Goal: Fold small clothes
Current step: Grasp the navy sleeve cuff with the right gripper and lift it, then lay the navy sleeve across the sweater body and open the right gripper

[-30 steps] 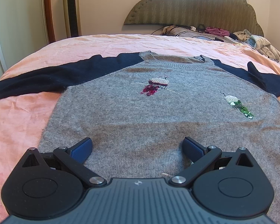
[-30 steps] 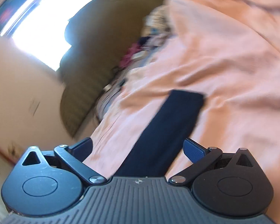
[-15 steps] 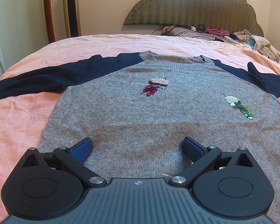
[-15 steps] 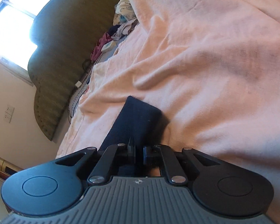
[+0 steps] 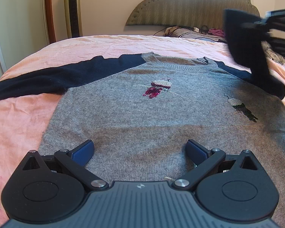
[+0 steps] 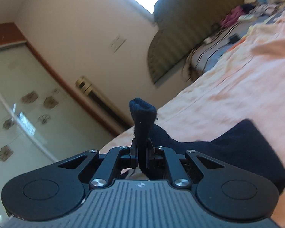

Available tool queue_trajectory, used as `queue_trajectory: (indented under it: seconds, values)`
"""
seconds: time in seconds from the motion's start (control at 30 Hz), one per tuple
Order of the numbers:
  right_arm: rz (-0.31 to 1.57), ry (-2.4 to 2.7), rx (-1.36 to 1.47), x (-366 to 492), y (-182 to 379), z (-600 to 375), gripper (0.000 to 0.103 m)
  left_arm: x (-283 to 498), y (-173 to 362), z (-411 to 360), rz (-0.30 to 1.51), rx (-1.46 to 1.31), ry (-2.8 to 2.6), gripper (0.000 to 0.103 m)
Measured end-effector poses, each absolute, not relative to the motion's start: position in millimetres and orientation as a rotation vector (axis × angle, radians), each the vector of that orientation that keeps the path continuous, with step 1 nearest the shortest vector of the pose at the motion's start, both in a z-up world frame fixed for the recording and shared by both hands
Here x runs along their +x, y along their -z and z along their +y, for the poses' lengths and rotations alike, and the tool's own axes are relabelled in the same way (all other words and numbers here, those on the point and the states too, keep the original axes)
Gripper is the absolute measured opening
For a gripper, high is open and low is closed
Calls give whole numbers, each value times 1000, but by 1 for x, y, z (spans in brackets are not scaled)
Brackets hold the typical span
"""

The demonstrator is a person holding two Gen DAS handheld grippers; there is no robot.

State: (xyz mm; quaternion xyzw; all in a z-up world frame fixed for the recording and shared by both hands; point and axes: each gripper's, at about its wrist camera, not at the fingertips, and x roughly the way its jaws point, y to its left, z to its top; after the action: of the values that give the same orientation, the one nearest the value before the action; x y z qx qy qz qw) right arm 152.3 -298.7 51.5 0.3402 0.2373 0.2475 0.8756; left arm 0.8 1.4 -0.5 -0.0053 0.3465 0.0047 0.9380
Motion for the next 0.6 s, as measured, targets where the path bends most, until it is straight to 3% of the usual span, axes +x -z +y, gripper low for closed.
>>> queue_trajectory:
  seconds: [0.07,0.13,0.17,0.27,0.4,0.53,0.6]
  values:
    - [595,-534,684,155,-35,-252,19,1,0,1,708,-10,-9,103]
    - [666,-504,665,145,-22,-230,34,0,0,2,706,-11,-5,103]
    - [673,-484,664,129,-16,-226,44,0,0,2,706,-10,0,103]
    - [641,-496,683,90,-13,-238,45,-2,-3,7,709,-30,29,103]
    - [588,-433,604,45,-9,-268,66,14,-22,27,731,-266,136,103]
    - [604,-379,665,29,12,-297,65,74,-26,31,824,-433,160,103]
    - [586,-386,682,27,11,-300,70,100,-21,23,848,-418,153,103]
